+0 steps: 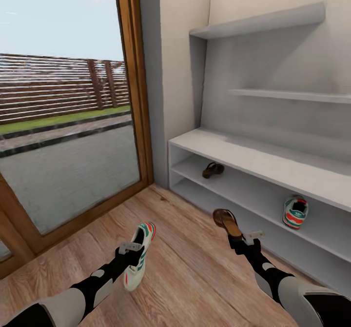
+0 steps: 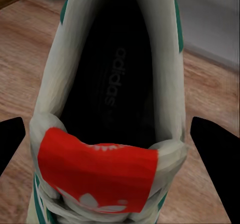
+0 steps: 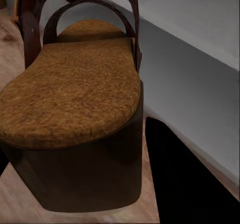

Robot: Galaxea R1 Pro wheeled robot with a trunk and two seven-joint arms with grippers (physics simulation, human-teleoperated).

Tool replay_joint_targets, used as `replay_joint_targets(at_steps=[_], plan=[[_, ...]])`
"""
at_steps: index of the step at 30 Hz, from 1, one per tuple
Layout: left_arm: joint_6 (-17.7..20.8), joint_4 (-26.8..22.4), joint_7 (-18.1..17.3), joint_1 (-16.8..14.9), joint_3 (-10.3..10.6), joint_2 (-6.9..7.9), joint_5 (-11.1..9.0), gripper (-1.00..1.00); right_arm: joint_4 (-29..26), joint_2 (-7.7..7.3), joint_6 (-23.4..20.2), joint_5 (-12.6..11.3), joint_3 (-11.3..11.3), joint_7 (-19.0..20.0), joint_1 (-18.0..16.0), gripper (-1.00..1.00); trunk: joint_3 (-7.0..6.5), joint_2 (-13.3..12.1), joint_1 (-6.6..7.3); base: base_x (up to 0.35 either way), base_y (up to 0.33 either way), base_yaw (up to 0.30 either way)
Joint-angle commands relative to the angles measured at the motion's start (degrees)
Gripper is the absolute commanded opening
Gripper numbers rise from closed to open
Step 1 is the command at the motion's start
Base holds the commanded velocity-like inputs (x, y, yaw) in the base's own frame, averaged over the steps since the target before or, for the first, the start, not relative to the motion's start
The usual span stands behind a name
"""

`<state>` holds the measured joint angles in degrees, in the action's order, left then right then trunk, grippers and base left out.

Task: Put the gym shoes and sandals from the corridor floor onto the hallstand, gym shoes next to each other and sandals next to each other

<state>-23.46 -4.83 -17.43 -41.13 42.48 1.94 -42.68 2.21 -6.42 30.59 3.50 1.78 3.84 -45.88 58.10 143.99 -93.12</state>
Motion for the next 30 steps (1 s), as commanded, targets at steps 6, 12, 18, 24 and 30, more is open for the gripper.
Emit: replay_joint_targets(at_steps=[6,12,18,24,30], plan=[[0.0,0.0,0.0,0.0,0.0,0.00,0.0,-1.00,0.0,0.00,0.0,-0.2,-0.1,0.1,0.0,-1.00,-0.16,0.0,0.00,0.029,0.064,-0.279],[0.0,0.0,0.0,0.0,0.0,0.00,0.0,-1.00,0.0,0.00,0.0,-0.2,-0.1,0.1,0.0,-1.00,-0.24,0.0,0.00,0.208,0.227,-0.170],[0.0,0.0,0.0,0.0,0.0,0.00,0.0,-1.00,0.0,0.00,0.0,-0.2,-0.1,0.1,0.0,-1.00,-0.03,0.0,0.00,0.267,0.274,-0.034],[0.0,0.0,0.0,0.0,0.0,0.00,0.1,-1.00,0.0,0.00,0.0,-0.2,0.0,0.1,0.0,-1.00,0.12,0.0,0.00,0.279,0.284,-0.020],[0.0,0.0,0.0,0.0,0.0,-0.01,0.1,-1.00,0.0,0.00,0.0,-0.2,0.0,0.1,0.0,-1.00,0.14,0.0,0.00,0.132,0.135,-0.217]])
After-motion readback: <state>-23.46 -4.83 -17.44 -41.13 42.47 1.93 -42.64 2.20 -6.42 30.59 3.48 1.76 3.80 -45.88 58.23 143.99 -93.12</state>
